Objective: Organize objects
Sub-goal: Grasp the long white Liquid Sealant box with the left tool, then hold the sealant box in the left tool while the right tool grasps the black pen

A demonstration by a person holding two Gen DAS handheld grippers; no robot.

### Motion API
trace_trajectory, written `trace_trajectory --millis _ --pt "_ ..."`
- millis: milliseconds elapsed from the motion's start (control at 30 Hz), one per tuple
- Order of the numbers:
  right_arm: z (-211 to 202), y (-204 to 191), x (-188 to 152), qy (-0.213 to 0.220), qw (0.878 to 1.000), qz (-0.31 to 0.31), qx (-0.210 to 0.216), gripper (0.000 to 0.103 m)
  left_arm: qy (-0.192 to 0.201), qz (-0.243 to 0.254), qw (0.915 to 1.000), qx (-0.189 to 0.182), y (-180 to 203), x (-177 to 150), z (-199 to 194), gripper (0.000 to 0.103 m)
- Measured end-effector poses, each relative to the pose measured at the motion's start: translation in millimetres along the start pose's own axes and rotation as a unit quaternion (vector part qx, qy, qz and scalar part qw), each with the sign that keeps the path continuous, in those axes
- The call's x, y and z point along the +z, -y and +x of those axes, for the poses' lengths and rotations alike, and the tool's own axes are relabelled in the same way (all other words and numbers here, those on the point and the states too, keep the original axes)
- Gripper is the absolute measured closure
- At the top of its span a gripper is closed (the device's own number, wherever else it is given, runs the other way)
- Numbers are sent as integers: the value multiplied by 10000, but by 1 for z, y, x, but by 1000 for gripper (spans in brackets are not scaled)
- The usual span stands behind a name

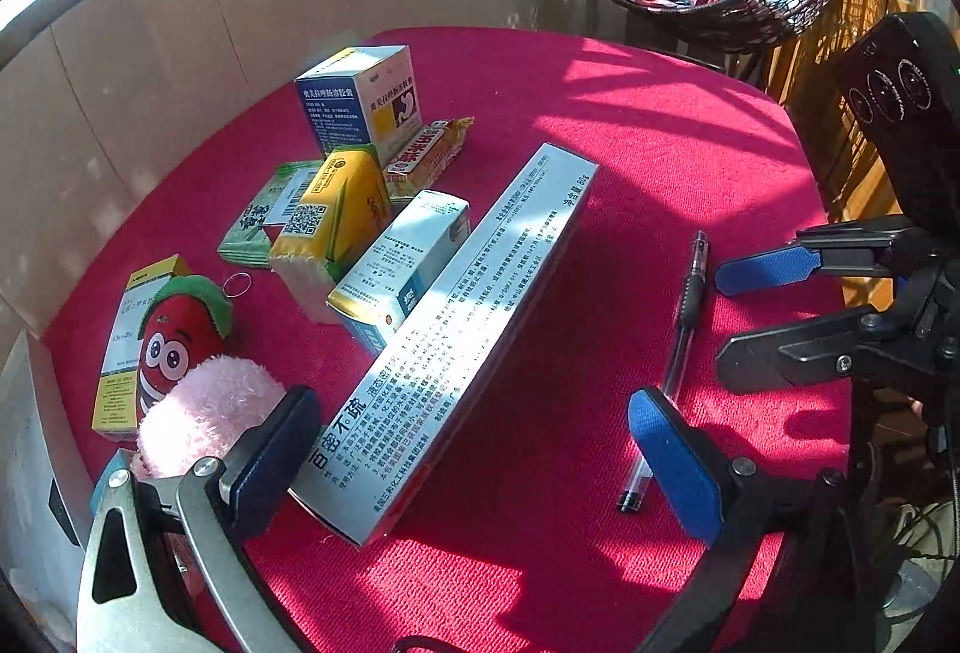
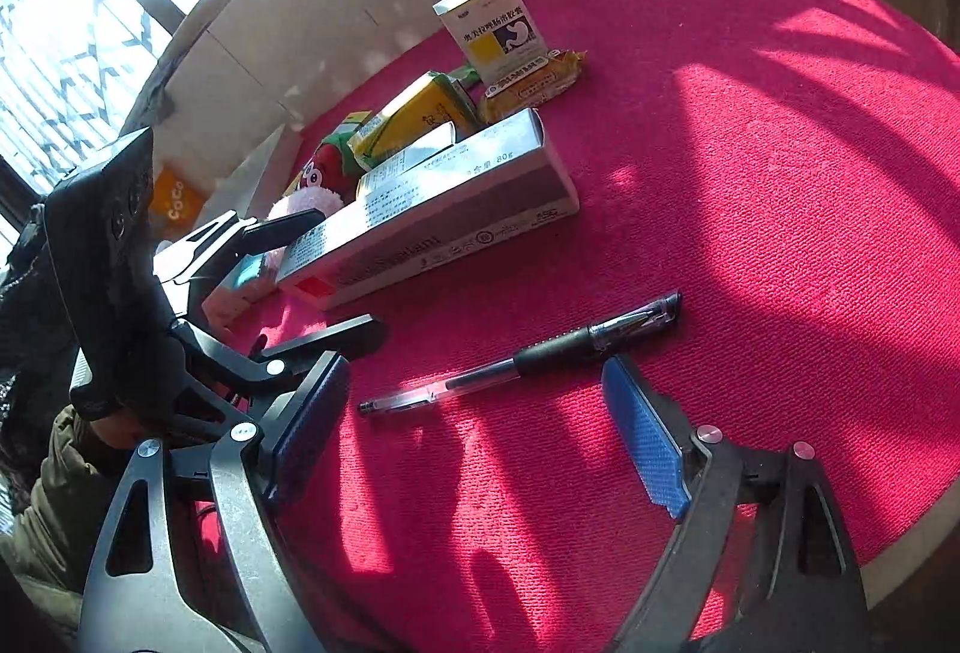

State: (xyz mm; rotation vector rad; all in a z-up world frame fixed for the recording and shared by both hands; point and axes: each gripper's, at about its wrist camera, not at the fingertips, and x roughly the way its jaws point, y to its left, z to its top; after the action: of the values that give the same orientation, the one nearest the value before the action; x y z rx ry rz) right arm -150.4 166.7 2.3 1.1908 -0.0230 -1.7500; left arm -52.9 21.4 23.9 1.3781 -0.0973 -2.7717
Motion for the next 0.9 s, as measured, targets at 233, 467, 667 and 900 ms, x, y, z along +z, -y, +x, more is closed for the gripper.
trace_trajectory --millis 233,467,667,900 --pt "-4 10 4 70 9998 173 79 16 -25 -97 9999 -61 12 4 -1 27" --pt "-8 15 6 89 9997 217 82 16 -262 471 9985 6 14 4 20 27" --pt "-6 10 5 89 9999 115 -39 16 -236 -49 9992 -307 -1 0 20 54" --pt "10 -18 0 -48 9989 -339 -314 16 121 -834 9964 -80 -17 -31 -15 59"
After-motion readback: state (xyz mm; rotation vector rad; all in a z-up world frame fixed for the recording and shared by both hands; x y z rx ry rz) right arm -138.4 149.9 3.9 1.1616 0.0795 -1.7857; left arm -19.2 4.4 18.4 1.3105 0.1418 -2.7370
